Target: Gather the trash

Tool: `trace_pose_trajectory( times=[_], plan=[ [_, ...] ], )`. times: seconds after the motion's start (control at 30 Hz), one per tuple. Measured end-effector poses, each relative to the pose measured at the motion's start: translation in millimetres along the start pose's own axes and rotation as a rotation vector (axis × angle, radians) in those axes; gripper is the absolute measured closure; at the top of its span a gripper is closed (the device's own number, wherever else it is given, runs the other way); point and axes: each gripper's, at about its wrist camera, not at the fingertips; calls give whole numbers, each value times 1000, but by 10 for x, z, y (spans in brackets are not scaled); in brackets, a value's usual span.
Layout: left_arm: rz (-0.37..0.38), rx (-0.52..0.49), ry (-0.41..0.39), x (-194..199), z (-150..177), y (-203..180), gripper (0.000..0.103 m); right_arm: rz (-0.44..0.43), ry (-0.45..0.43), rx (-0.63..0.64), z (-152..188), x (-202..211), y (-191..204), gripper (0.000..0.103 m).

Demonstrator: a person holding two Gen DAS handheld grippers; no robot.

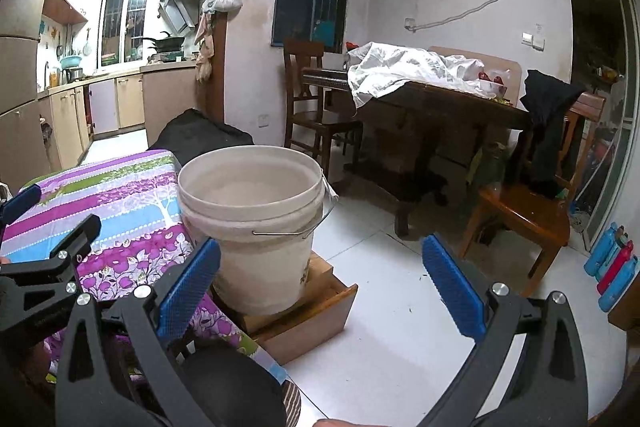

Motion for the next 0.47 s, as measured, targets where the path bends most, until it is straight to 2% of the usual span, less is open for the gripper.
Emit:
trace_pose_trajectory(
  times=[0.17, 0.37, 0.47],
  plan=[
    [-28, -15, -21, 8, 28, -31, 5, -2, 7, 8, 13, -18, 33, 6],
    [35, 13, 51, -73, 18, 24, 5, -4, 17, 7, 21, -44, 42, 6],
    [32, 27, 62, -93, 26, 48, 5, -3, 23, 7, 22, -57, 43, 6]
  ],
)
Point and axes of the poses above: each gripper's, at about its wrist camera, not at the fingertips, and x roughly against the way its jaws point, y to its left, z to its underside, and after that the axes turned 6 degrees about y, right-handed
